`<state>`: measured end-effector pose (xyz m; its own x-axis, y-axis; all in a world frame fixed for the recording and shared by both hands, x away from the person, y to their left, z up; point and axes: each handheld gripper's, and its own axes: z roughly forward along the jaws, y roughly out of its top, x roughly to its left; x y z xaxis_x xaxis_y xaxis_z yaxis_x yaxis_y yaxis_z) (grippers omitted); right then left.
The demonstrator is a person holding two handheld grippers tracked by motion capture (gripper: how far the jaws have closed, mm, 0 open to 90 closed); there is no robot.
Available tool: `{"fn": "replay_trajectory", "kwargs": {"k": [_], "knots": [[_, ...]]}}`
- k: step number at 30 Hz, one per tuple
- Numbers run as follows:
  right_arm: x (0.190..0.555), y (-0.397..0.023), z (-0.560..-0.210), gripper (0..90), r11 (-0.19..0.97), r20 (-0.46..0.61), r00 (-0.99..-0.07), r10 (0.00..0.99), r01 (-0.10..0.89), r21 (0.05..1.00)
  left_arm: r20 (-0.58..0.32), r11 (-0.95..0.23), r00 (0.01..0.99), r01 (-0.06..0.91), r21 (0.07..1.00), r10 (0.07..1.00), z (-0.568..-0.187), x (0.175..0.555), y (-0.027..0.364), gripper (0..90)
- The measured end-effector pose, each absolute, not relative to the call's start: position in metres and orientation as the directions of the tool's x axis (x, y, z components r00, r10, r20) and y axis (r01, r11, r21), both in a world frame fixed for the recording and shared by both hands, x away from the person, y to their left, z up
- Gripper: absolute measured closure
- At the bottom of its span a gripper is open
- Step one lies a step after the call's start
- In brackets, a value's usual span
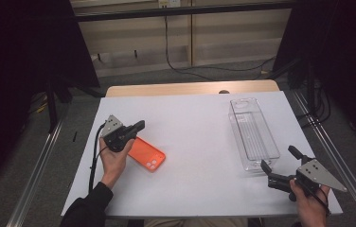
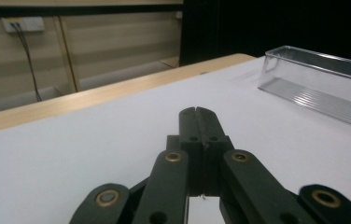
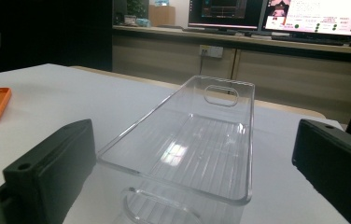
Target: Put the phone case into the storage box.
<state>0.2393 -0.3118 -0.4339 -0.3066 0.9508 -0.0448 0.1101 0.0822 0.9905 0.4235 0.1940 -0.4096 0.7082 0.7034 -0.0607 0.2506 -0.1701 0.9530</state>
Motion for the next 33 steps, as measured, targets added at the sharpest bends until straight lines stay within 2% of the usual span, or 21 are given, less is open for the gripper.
{"fn": "replay_trajectory", "kwargs": {"k": [10,12,16,29,33], "knots": [[0.239,-0.312,-0.434,0.0,0.080,-0.043,-0.305,0.951,0.108,0.991,-0.077,-0.257,0.709,0.351,0.900,0.701,-0.407,0.435,0.191,90.0],[0.239,-0.312,-0.434,0.0,0.079,-0.043,-0.306,0.951,0.109,0.991,-0.104,-0.262,0.711,0.386,0.884,0.696,-0.404,0.439,0.190,90.0],[0.239,-0.313,-0.434,0.0,0.076,-0.040,-0.303,0.952,0.108,0.991,-0.081,-0.334,0.723,0.412,0.848,0.686,-0.401,0.448,0.186,90.0],[0.239,-0.312,-0.434,0.0,0.080,-0.043,-0.307,0.951,0.109,0.991,-0.106,-0.373,0.678,0.520,0.768,0.727,-0.411,0.465,0.188,90.0],[0.239,-0.312,-0.434,0.0,0.081,-0.043,-0.308,0.950,0.112,0.990,-0.086,-0.414,0.675,0.543,0.730,0.733,-0.416,0.471,0.190,90.0]]}}
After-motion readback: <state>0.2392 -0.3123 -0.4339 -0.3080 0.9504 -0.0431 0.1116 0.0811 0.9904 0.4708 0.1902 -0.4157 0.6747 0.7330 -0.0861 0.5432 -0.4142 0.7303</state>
